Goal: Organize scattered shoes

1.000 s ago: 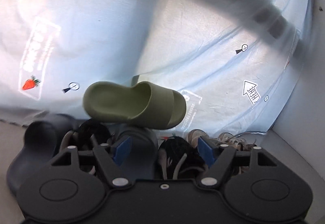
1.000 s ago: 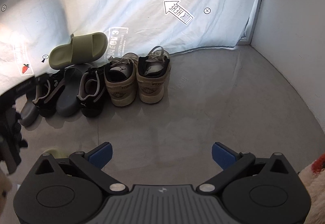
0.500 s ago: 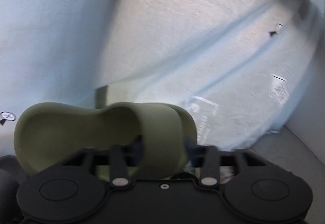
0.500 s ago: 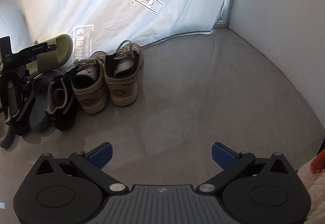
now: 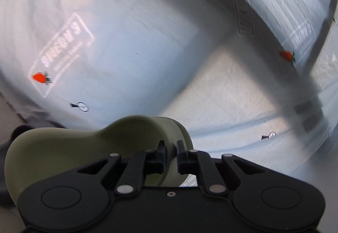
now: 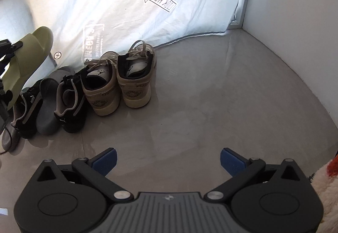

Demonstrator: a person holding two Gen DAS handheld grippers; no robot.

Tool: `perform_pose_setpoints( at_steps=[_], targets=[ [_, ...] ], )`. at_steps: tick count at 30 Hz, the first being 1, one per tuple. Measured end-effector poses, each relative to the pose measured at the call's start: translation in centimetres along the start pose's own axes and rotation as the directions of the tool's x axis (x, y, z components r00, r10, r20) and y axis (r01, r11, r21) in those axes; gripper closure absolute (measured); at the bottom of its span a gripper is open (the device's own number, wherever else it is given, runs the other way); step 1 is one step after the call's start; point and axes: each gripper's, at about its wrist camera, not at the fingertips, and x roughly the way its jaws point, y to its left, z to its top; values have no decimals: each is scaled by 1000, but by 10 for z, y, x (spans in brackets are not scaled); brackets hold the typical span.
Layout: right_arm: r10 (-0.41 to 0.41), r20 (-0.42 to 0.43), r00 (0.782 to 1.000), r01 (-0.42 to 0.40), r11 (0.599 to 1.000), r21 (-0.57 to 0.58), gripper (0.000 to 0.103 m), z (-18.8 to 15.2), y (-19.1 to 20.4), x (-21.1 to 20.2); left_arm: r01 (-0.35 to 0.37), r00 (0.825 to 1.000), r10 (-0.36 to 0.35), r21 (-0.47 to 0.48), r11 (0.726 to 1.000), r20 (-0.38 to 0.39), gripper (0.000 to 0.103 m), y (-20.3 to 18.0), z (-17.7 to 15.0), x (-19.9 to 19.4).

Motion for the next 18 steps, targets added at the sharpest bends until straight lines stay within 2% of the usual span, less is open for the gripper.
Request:
perform_pose_setpoints(
  at_steps=[3,6,8,9,11,12,13,15,18],
  targets=[
    [49,25,998,-48,998,-37,0,-4,7,-12,-89,996,89,-83,993,1,94,34,-5,-59],
    [83,34,996,-81,994,-68,0,-7,11,-20,-244,969,244,-179,953,-21,94,72,-29,-124],
    [104,35,994,-101,991,-87,0,-11,14,-25,-367,929,367,-218,905,-40,94,97,-55,-168],
    [111,33,993,-108,990,-94,0,-13,15,-26,-402,914,403,-248,881,-52,94,104,-65,-178],
    [130,24,991,-127,986,-108,0,-17,17,-30,-468,876,477,-359,807,-69,95,124,-84,-206],
    [142,20,990,-139,983,-118,0,-20,19,-32,-480,867,494,-396,783,-75,95,129,-90,-213],
    [153,19,988,-149,981,-128,0,-23,21,-34,-497,851,516,-457,738,-93,95,138,-100,-222],
    [170,19,985,-165,976,-144,0,-27,24,-39,-525,831,542,-498,690,-126,95,144,-112,-229],
    [190,18,982,-184,968,-171,0,-34,29,-45,-540,818,564,-493,682,-115,93,136,-125,-235]
  ],
)
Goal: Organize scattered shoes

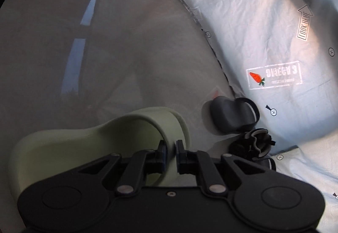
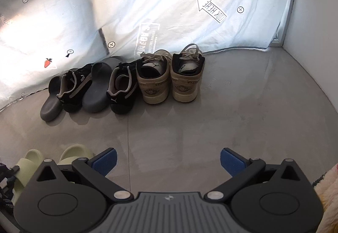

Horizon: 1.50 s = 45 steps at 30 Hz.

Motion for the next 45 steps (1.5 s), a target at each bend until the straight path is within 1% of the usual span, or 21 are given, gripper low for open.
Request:
perform_pose_setpoints(
  at_steps=[2,3,6,11,14,15,16,17,19,21,24,26,28,29,32,33,34,36,40,43,45],
  targets=[
    [9,0,1000,-9,1000,-14,0,-3,4,-4,-8,1000,8,11,1000,13,93,-6,-9,-5],
    [11,1,1000,-11,1000,-18,0,-5,5,-5,1,1000,-1,22,1000,6,93,-11,-15,-7],
    [14,3,1000,-14,1000,-23,0,-9,6,-9,35,998,-33,44,998,-50,93,-27,-27,-4],
    [4,14,1000,-4,1000,-6,0,-12,2,-15,48,993,-42,57,997,-110,93,-38,-48,-9],
    [-3,17,1000,3,1000,2,0,-14,-1,-18,58,991,-40,133,989,-131,93,-47,-60,-12],
    [-5,19,1000,5,1000,1,0,-14,-2,-19,63,989,-38,176,982,-140,91,-50,-63,-12],
    [-9,19,1000,9,1000,-3,0,-15,-2,-19,68,988,-35,218,974,-149,84,-54,-65,-12],
    [-13,20,1000,14,1000,-10,0,-16,-2,-19,74,987,-33,260,963,-158,73,-57,-67,-13],
    [-20,20,1000,21,999,-28,0,-17,-1,-20,112,983,-55,326,939,-177,67,-60,-66,-19],
    [-25,23,999,26,998,-58,0,-17,2,-21,129,982,-68,359,924,-178,66,-60,-65,-23],
    [-18,33,999,21,995,-102,0,-15,8,-22,165,984,-110,461,872,-142,64,-61,-64,-38],
    [55,5,998,-54,992,-115,0,-9,15,-19,181,983,-139,527,830,-119,60,-62,-63,-49],
    [130,-27,991,-132,984,-123,0,-3,25,-15,183,983,-156,566,804,-97,58,-60,-63,-58],
    [138,-37,990,-141,982,-128,0,-1,32,-12,182,983,-158,568,802,-92,58,-59,-62,-60],
    [170,-90,981,-180,977,-115,0,7,57,5,159,987,-139,534,830,-78,58,-49,-57,-62],
    [193,-122,974,-204,975,-90,0,9,67,17,147,989,-123,513,846,-80,58,-43,-54,-62],
    [216,-155,964,-228,971,-66,0,8,76,30,138,990,-112,502,854,-82,58,-38,-52,-62],
    [231,-203,951,-248,967,-62,0,3,93,51,114,993,-85,496,861,-79,58,-30,-48,-64],
    [192,-284,939,-239,961,-139,0,-24,133,104,95,995,-68,533,841,-70,58,-22,-41,-75],
    [173,-296,940,-225,963,-152,1,-40,145,119,95,995,-68,546,832,-70,58,-19,-38,-81],
    [196,-298,934,-239,964,-115,1,-51,149,124,98,995,-65,548,831,-80,58,-18,-38,-82]
  ],
)
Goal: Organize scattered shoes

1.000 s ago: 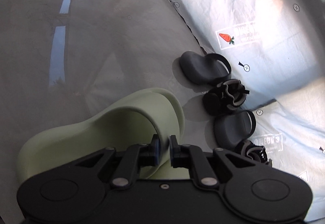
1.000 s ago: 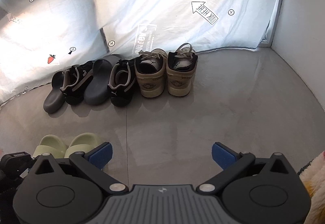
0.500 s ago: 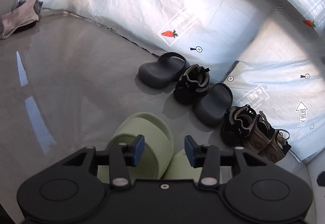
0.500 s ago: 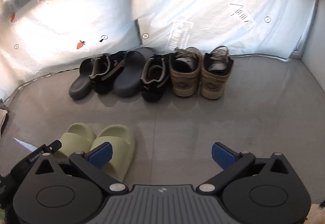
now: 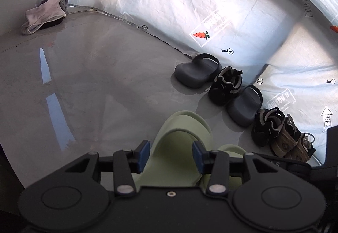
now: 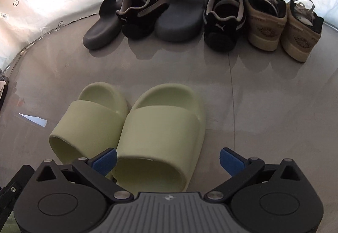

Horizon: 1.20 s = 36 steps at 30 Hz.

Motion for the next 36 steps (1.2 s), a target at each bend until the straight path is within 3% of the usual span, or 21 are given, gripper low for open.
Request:
perform_pose_setpoints(
  at_steps=[10,19,25,27,29,31,32,33,36],
  targets=[
    [-5,48,999,8,998,-69,10,-10,14,19,44,999,-44,13,999,-22,58,-5,-1,-2],
    [-57,62,996,55,998,33,9,17,-32,25,81,997,-80,43,996,-22,58,-17,8,5],
    [-136,76,988,131,989,62,11,1,-54,-20,82,996,-79,97,992,-37,58,-28,10,20],
    [-165,46,985,164,986,13,23,-11,-54,-27,82,995,-77,99,992,-57,58,-29,11,27],
    [-159,-23,987,159,987,-1,47,-24,-57,-24,80,996,-74,107,991,-57,58,-30,11,31],
    [-101,-94,990,105,994,34,61,-39,-65,-19,73,996,-67,111,991,-53,58,-29,12,32],
    [-69,-121,990,76,996,54,76,-45,-68,-16,69,997,-64,109,992,-53,58,-27,13,33],
    [-36,-137,990,46,996,74,86,-50,-69,-13,67,997,-62,104,992,-54,58,-26,13,34],
    [-15,-129,991,20,999,35,86,-57,-61,-13,58,997,-53,95,994,-57,58,-23,14,35]
  ],
)
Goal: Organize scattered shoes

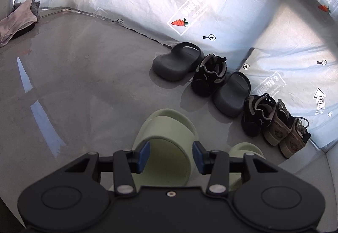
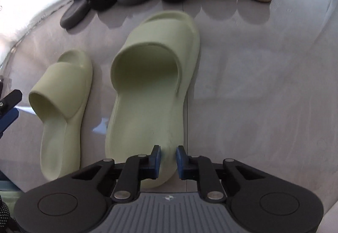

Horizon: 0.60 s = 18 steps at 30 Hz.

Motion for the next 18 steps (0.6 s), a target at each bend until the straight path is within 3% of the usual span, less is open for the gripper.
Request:
perform_pose_setpoints(
  at_steps=[4,6,7,8,9,10,12,14,16,18],
  targets=[
    [101,-40,994,-106,985,-135,86,-4,21,-4,-1,1000,1,5,1000,-2,58,1,0,-3],
    [94,-10,996,-93,963,-251,80,0,29,-16,2,1000,-2,9,1000,4,58,2,-1,-5],
    [68,32,997,-54,945,-323,67,4,33,-25,3,1000,-3,11,1000,6,58,2,-2,-6],
    [42,83,996,-6,920,-392,46,8,35,-33,4,1000,-4,14,1000,7,58,2,-3,-6],
    [12,157,988,66,873,-483,33,16,37,-44,13,1000,-13,18,1000,0,58,1,-5,-6],
    [0,205,979,115,828,-549,12,23,38,-49,17,1000,-17,14,1000,-8,58,1,-6,-5],
    [-11,266,964,183,752,-633,9,36,40,-50,26,999,-26,7,1000,-23,58,-1,-9,-4],
    [-17,289,957,212,720,-661,9,64,41,-40,37,999,-37,2,999,-31,58,-3,-10,-5],
    [18,245,969,161,706,-689,9,81,40,-27,60,998,-60,9,998,-25,58,-9,-10,-10],
    [70,114,991,42,645,-763,9,97,41,-6,75,997,-75,14,997,-16,57,-13,-10,-14]
  ],
)
